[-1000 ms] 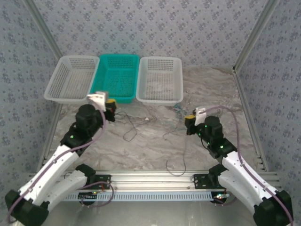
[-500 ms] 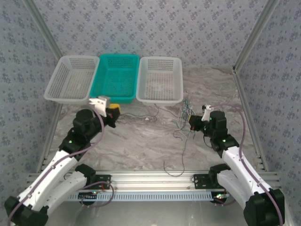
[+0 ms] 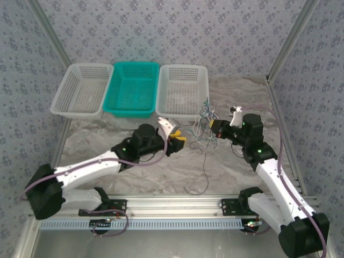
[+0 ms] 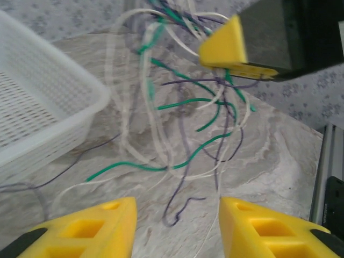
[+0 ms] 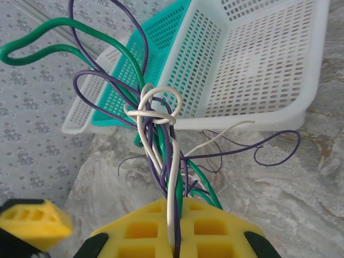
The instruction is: Untangle the cables
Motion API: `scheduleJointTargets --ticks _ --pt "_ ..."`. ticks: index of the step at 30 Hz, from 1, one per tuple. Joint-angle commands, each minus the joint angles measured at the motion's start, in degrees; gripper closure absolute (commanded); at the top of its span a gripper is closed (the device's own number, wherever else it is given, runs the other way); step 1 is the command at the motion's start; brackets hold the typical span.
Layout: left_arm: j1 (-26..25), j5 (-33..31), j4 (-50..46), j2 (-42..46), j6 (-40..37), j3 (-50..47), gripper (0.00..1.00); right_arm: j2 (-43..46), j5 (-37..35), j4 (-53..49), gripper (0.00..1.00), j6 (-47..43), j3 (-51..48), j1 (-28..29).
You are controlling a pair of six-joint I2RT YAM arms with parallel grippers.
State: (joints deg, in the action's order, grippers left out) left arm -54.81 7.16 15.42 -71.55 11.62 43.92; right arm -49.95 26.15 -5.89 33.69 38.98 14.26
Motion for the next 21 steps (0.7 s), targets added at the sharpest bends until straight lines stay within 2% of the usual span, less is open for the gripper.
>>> scheduleJointTargets --ticks 1,9,14,15,17,19,21 --pt "-1.3 -2.7 6.2 -5.8 -1.3 3.5 0.57 -0.8 2.2 -1.8 1.00 1.9 3.7 0.9" --pt "-1.4 -1.6 7.8 -16.2 -2.0 6.3 0.61 -3.2 2.9 -4.2 1.00 4.3 7.2 1.4" --pt "-1.4 6.1 9.4 -19.8 -1.6 7.9 0.62 -4.2 3.6 -3.8 1.00 5.7 8.4 1.6" --pt "-1.4 6.4 9.4 -20.4 -1.3 8.1 0.66 -4.4 3.6 -3.8 1.00 6.0 8.6 1.6" --pt "-1.4 5.0 8.9 -20.9 -1.0 8.3 0.85 -4.5 3.4 -3.9 1.00 6.1 9.0 1.6" --pt "-1.4 4.4 9.1 -20.5 -1.1 8.0 0.98 -4.3 2.5 -4.7 1.00 6.0 9.0 1.6" --pt "-1.4 4.1 9.0 -19.5 -1.2 7.5 1.00 -4.0 1.1 -6.0 1.00 5.5 9.0 1.5"
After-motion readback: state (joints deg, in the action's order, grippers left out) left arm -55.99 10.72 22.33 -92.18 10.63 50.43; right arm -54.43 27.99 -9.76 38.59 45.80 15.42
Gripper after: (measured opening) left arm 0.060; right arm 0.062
